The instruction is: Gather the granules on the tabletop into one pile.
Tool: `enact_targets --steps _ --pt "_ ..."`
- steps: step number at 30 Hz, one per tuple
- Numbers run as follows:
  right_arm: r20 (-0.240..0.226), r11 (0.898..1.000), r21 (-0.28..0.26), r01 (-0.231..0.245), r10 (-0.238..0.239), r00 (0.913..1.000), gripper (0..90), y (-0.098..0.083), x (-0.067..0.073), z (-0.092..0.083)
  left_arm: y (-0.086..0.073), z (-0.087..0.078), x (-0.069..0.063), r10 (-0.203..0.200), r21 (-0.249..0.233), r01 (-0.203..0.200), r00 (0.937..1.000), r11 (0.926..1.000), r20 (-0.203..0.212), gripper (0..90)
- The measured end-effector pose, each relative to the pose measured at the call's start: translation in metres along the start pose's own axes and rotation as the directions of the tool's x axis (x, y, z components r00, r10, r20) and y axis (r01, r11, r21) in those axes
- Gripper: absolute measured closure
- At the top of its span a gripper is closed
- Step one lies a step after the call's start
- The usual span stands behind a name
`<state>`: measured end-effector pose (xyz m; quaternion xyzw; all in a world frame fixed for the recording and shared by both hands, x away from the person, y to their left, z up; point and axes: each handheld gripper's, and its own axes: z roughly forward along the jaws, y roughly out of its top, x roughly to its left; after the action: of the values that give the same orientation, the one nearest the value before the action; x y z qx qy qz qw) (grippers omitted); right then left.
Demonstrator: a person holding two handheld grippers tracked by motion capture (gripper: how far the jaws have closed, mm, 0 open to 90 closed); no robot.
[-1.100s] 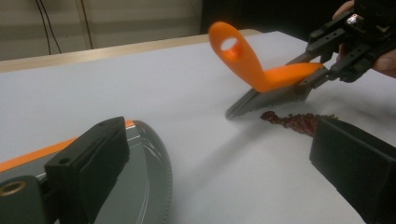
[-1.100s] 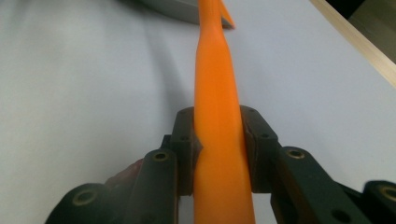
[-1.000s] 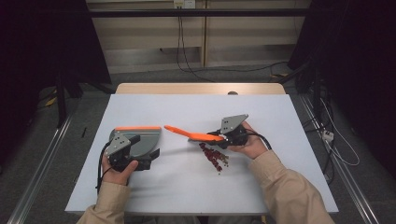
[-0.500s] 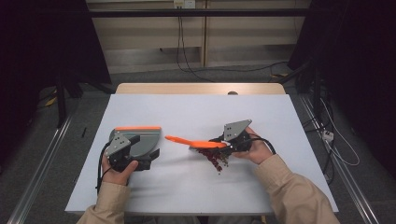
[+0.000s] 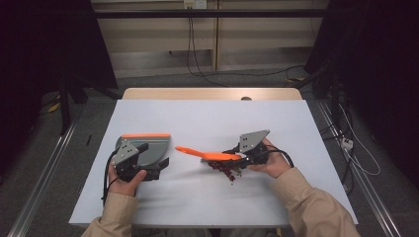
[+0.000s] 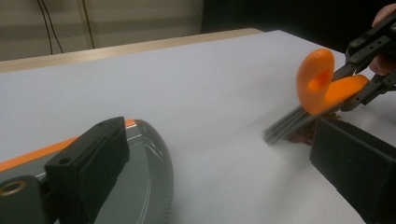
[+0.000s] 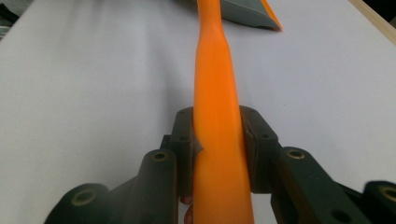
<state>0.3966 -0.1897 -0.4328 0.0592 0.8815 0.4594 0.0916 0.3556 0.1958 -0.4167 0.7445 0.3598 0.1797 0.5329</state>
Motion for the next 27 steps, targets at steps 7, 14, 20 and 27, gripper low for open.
enact_targets --steps 7,14,20,27 --pt "0.024 0.999 -0.037 -0.037 0.038 0.999 70.6 0.001 0.0 0.002 0.0 0.0 0.0 0.001 -0.001 -0.001 1.0 1.0 0.001 4.5" --pt "0.068 0.992 -0.095 -0.078 0.085 0.9941 70.8 0.005 -0.003 0.002 0.0 0.0 -0.001 -0.002 -0.003 0.002 1.0 1.0 0.003 4.5" --pt "0.117 0.971 -0.149 -0.185 0.203 0.9722 70.8 0.01 -0.005 -0.005 0.0 0.0 0.0 -0.001 -0.004 0.001 1.0 1.0 0.002 4.5" --pt "0.205 0.909 -0.235 -0.343 0.392 0.897 70.8 0.024 0.001 0.0 0.0 0.001 0.0 0.001 -0.004 -0.001 1.0 1.0 0.001 4.5"
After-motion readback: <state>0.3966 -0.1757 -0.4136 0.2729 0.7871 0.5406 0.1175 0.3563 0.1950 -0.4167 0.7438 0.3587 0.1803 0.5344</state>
